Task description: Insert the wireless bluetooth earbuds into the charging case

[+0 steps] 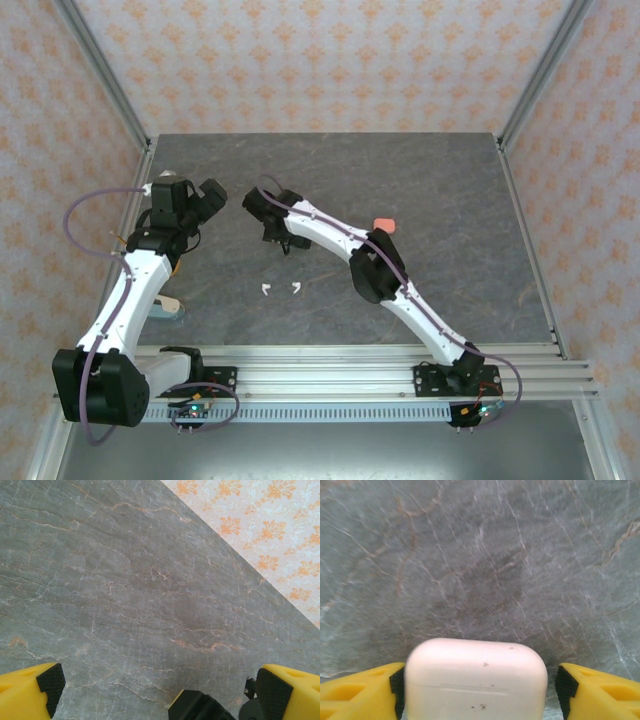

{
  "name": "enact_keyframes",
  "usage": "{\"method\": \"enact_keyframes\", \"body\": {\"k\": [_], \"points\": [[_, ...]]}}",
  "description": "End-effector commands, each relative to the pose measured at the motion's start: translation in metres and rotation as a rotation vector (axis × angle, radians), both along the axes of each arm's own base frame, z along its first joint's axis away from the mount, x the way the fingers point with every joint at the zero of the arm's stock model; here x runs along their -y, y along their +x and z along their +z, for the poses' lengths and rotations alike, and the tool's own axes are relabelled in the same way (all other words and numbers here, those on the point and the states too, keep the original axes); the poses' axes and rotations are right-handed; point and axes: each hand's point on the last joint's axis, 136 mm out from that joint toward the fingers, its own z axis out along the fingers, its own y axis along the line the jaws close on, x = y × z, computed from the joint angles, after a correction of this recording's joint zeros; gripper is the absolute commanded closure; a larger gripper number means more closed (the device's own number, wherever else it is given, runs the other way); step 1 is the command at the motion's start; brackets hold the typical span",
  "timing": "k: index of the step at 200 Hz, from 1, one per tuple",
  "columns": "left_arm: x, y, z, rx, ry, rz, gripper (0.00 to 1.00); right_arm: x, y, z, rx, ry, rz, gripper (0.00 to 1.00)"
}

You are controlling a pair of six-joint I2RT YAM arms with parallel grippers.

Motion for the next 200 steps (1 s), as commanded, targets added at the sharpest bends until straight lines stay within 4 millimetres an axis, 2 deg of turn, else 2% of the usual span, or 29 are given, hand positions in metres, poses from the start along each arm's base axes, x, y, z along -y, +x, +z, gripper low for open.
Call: {"method": "enact_keyframes", "body": {"k": [1, 44, 85, 113, 168, 200], "points": [[-0.003, -0.004, 0.001, 0.008, -0.013, 0.013, 0.00, 0.009, -0.014, -0.006, -0.037, -0.044, 0.008, 0.28], [0.005, -0.002, 0.000, 0.006, -0.026, -0.034, 0.00, 0.025, -0.017, 0.009, -0.013, -0.051, 0.029, 0.50], [0.025, 0.003, -0.002, 0.008, -0.097, -0.126, 0.00, 0.058, -0.027, 0.029, 0.009, -0.028, 0.039, 0.51], [0.043, 0.005, -0.003, 0.017, -0.131, -0.187, 0.00, 0.089, -0.044, 0.038, 0.016, -0.017, 0.093, 0.51], [0.104, 0.010, -0.002, 0.010, -0.120, -0.334, 0.00, 0.162, -0.098, 0.020, -0.040, -0.009, 0.277, 0.51], [0.138, 0.015, -0.006, 0.006, -0.107, -0.387, 0.00, 0.191, -0.117, 0.007, -0.088, 0.042, 0.284, 0.51]]}}
